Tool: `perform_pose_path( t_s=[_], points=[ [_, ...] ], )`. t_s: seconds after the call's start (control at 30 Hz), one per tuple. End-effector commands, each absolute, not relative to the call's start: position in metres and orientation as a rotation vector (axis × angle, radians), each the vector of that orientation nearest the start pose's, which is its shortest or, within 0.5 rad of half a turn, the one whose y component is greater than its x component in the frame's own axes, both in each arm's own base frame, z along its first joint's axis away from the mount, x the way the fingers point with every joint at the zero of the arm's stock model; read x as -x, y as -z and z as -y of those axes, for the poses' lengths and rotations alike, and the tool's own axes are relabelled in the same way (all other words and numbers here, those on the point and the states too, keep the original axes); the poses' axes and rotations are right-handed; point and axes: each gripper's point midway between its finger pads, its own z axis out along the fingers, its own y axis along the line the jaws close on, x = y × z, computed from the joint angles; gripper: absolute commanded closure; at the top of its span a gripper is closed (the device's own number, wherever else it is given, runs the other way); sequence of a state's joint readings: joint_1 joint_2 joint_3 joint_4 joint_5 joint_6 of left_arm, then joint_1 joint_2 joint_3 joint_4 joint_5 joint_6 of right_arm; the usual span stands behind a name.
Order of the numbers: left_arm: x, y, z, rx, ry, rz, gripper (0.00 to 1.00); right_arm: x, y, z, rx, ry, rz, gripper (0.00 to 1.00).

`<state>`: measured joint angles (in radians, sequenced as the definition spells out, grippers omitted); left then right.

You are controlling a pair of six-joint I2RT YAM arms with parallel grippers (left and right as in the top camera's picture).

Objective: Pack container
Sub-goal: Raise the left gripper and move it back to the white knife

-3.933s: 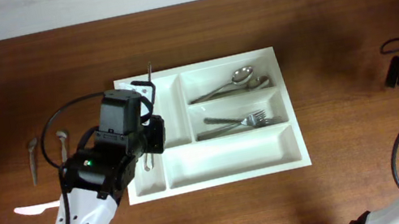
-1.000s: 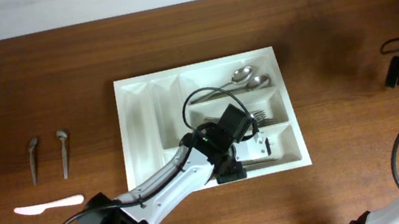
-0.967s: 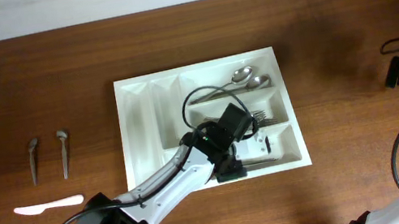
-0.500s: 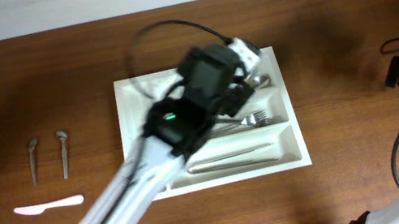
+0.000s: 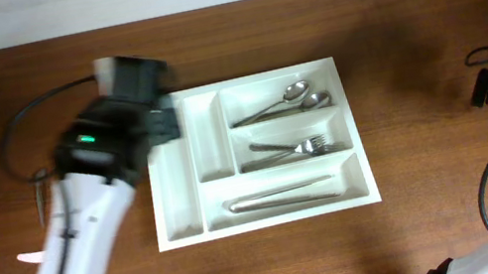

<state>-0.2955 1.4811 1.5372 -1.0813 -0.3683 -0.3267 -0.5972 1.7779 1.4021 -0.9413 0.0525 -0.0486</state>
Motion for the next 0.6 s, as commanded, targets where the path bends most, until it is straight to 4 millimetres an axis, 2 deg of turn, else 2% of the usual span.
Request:
perform_pose_path(
  t_s=[0.0, 0.07, 0.13, 0.27, 0.33, 0.43, 0.57],
  points=[
    [-0.351, -0.236, 0.041, 0.426, 0.071, -2.599, 0.01, -0.311, -0.099, 0.226, -0.820, 0.195, -2.798, 0.01],
    [-0.345, -0.232, 0.025, 0.492, 0.060, -2.625, 0.01, -0.311, -0.099, 0.226, -0.820, 0.195, -2.798, 0.01],
    [-0.339, -0.229, 0.001, 0.676, 0.014, -2.607, 0.02, -0.311, -0.099, 0.226, -0.820, 0.195, -2.798, 0.01],
    [-0.302, -0.218, -0.053, 1.451, -0.114, -2.369, 0.01, -0.311, -0.099, 0.226, -0.820, 0.195, -2.798, 0.01],
    [-0.287, -0.211, -0.066, 1.697, -0.126, -2.256, 0.01, -0.311, -0.099, 0.226, -0.820, 0.195, -2.798, 0.01],
    [-0.274, -0.196, -0.082, 1.877, -0.163, -2.161, 0.01, -0.311, -0.099, 0.226, -0.820, 0.195, -2.798, 0.01],
    [-0.261, -0.167, -0.098, 1.981, -0.216, -2.133, 0.01, -0.311, -0.099, 0.226, -0.820, 0.195, -2.798, 0.01]
  ],
)
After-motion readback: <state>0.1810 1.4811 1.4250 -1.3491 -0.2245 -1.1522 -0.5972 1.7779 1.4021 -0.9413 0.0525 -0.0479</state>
